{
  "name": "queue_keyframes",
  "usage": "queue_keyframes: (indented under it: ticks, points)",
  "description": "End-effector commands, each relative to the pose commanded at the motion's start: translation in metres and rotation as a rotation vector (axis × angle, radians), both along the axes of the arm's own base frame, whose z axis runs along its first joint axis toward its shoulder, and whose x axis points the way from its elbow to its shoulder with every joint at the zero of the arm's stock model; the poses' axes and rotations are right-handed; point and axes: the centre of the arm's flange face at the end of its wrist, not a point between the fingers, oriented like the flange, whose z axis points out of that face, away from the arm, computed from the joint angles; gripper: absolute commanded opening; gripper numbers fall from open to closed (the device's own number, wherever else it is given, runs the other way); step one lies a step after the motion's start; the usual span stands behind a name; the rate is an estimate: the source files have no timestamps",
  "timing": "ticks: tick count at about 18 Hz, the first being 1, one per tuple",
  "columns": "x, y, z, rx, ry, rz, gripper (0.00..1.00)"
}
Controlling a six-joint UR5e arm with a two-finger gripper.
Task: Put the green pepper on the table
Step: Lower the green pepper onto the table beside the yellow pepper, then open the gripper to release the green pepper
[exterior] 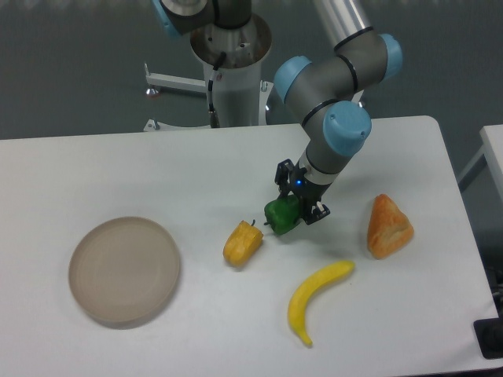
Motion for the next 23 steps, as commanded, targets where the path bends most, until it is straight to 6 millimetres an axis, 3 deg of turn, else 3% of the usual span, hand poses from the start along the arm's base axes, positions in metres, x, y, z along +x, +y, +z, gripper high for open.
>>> queue_keyframes:
  ticks: [17, 20, 23]
  points:
    - [0.0054, -0.0016, -0.0093, -0.005, -0.002, -0.003, 0.35]
    - [0.0057, -0.0019, -0.0089, -0.003, -0.001, -0.005, 0.41]
    - [0.0055, -0.0015, -0.0082, -0.001, -0.001, -0.005, 0.55]
